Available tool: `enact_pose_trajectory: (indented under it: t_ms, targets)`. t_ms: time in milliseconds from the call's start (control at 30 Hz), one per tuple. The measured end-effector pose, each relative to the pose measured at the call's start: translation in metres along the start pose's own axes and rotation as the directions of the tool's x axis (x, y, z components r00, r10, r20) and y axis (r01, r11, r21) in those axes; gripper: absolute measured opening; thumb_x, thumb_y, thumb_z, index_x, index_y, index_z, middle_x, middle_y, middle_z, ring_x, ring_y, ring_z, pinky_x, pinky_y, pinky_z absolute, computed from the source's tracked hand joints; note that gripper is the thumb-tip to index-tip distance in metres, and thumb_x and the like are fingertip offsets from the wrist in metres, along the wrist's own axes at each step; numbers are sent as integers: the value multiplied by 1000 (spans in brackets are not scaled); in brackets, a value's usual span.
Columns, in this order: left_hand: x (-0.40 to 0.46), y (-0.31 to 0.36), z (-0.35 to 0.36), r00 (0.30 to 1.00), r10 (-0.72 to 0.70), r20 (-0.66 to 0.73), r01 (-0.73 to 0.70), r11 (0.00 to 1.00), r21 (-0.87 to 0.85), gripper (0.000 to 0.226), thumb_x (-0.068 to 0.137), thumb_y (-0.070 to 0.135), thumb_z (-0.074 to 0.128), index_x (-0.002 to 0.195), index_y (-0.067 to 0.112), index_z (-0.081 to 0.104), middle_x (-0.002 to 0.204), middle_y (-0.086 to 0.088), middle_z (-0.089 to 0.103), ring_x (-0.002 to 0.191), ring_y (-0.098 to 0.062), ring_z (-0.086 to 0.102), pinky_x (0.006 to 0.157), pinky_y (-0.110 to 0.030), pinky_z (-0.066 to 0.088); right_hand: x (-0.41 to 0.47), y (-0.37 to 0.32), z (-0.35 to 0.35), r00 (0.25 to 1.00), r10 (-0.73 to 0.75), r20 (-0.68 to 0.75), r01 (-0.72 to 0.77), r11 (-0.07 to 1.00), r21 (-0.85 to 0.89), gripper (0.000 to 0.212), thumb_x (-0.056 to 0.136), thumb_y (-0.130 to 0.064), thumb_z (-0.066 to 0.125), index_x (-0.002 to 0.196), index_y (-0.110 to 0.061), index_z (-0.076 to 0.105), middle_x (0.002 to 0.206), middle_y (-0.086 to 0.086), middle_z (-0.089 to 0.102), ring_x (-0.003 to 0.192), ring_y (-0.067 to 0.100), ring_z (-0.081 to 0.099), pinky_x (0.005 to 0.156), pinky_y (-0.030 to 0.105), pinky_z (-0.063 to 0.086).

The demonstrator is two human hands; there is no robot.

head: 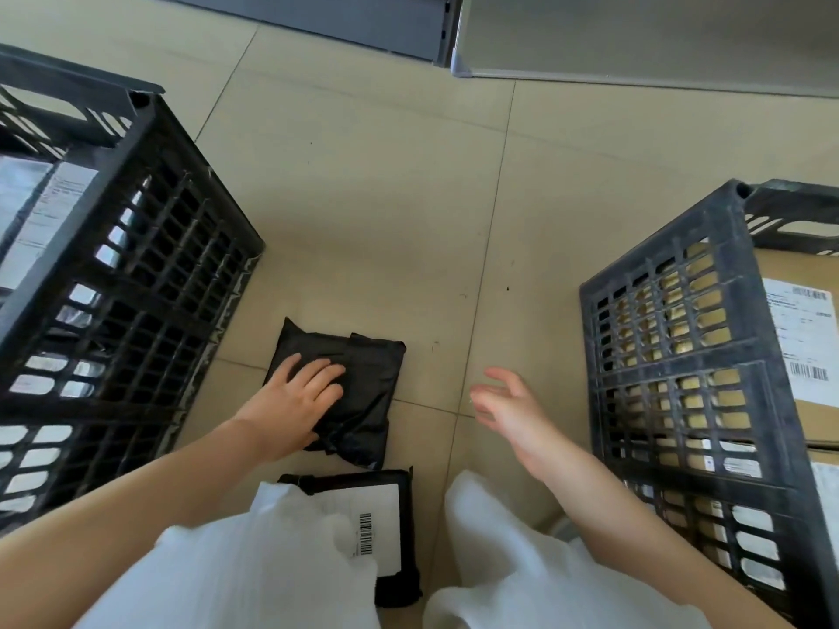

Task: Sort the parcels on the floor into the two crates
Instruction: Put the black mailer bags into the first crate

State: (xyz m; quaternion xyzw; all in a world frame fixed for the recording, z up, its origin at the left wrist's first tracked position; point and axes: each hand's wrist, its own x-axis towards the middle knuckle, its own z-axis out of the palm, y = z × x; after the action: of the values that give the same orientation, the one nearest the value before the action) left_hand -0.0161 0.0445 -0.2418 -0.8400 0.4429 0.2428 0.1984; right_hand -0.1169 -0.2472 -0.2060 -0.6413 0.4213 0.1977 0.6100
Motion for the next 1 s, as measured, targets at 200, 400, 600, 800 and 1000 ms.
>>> enact_pose_trajectory:
  t_ms: [200,400,600,800,1000]
  targets:
    - [2,5,16,995,77,71,-76,997,-13,59,96,51,49,145,24,29,165,-10,-4,152,-34,-5,122,-51,8,10,9,4,1000,25,0,-25,1000,16,46,93,-12,64,135,-23,49,121,5,62,115,20,60,104,37,49]
    - [7,9,23,997,71,18,-71,997,18,40,101,39,46,135,21,39,165,-15,-7,151,-39,-8,122,-51,6,13,14,11,999,43,14,-43,999,18,45,93,-14,64,135,-22,51,119,5,64,111,19,63,104,37,50]
    - [7,10,25,998,59,10,-60,997,42,28,100,16,45,129,16,47,164,-16,-9,151,-39,-7,122,-51,6,19,23,12,998,60,10,-60,998,16,46,92,-14,64,136,-22,51,120,5,64,107,19,63,105,40,49]
    - [5,9,25,997,66,-28,-66,998,-5,28,102,25,45,127,13,50,165,-17,-7,152,-37,-5,122,-49,8,20,22,12,998,67,-5,-67,997,33,44,92,-12,63,134,-21,52,119,8,65,105,18,63,104,39,50]
    - [5,17,26,999,45,21,-46,997,64,31,101,19,46,131,12,45,160,-17,-24,150,-40,-13,122,-54,4,18,24,11,997,77,0,-77,996,36,42,92,-13,64,131,-23,52,120,8,65,108,18,63,103,37,51]
